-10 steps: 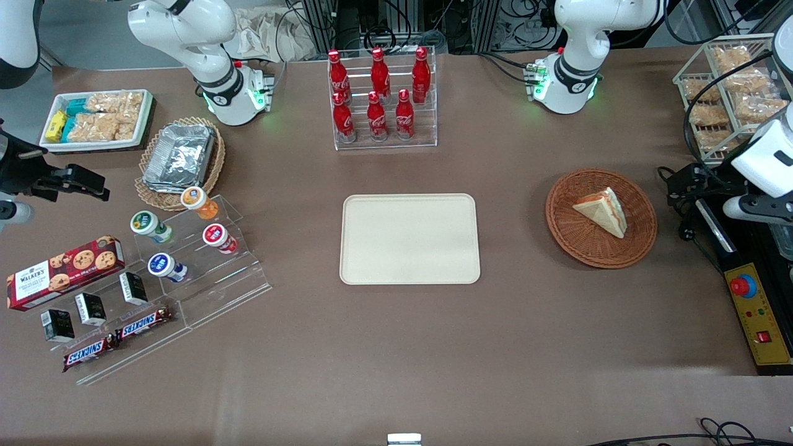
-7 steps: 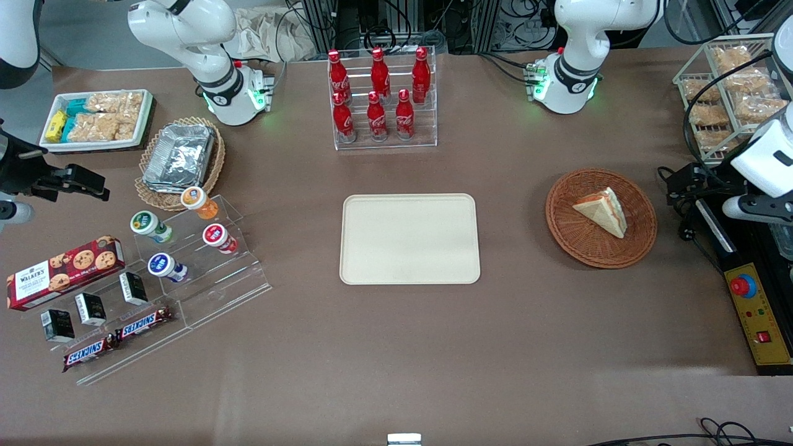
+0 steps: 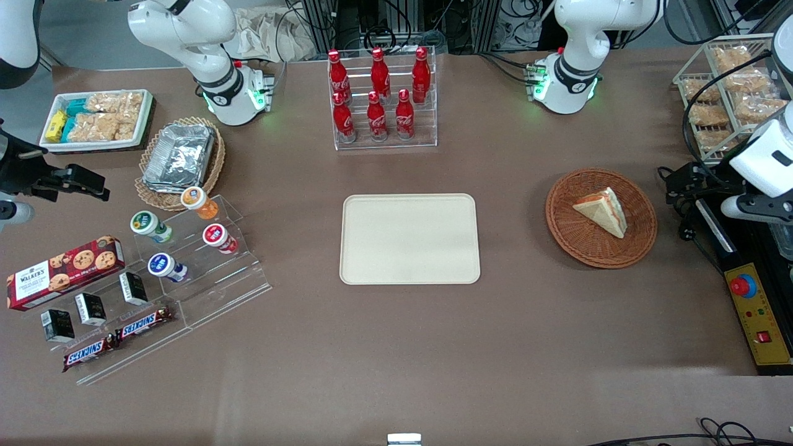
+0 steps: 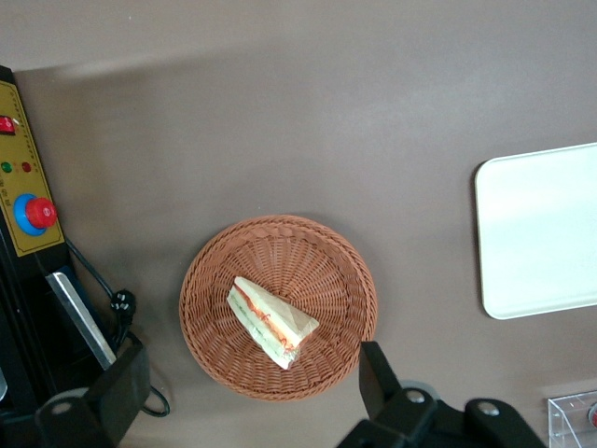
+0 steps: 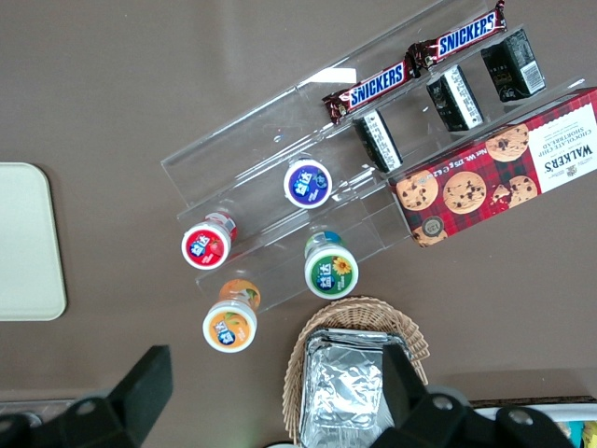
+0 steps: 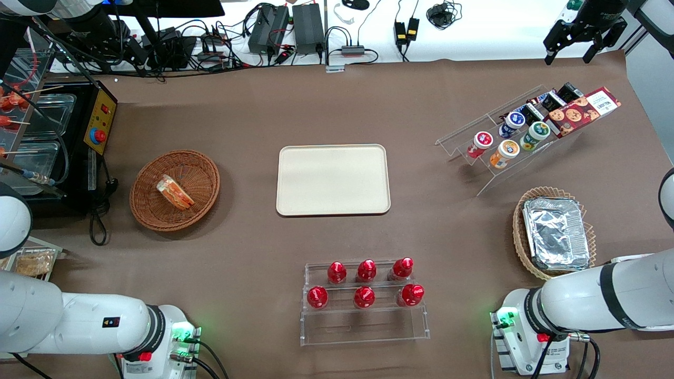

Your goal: Place sandwich from basket to tray

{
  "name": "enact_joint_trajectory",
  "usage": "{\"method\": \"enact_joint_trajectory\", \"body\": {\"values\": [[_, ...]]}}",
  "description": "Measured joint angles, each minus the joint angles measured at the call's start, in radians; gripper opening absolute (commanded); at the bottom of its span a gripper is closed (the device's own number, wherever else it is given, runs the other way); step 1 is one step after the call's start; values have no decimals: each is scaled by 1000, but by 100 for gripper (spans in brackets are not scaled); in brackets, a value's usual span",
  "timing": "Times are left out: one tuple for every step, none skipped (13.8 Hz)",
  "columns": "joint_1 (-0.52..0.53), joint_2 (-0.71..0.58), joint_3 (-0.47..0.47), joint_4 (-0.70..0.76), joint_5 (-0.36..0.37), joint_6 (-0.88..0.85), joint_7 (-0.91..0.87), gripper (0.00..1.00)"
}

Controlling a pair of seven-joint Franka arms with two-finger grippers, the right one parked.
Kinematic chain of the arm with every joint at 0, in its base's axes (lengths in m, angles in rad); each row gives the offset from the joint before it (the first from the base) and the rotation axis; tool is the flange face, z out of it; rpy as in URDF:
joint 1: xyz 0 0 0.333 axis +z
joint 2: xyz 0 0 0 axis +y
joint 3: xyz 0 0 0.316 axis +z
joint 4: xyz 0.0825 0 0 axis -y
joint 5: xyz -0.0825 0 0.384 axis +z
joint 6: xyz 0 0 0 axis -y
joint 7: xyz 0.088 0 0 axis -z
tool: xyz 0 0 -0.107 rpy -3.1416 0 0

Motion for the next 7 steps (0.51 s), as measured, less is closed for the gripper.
{"method": "enact_joint_trajectory", "body": {"values": [[0,0,0,0,0,-6,0,100],[0,0,0,0,0,-11,0,100],[0,0,0,0,0,-15,0,100],[0,-1,0,-2,0,-22,0,100],[0,-2,0,-6,0,-26,-1,100],[0,-7,0,-14,0,-27,-2,100],[0,-18,0,-29,0,-28,-4,100]]}}
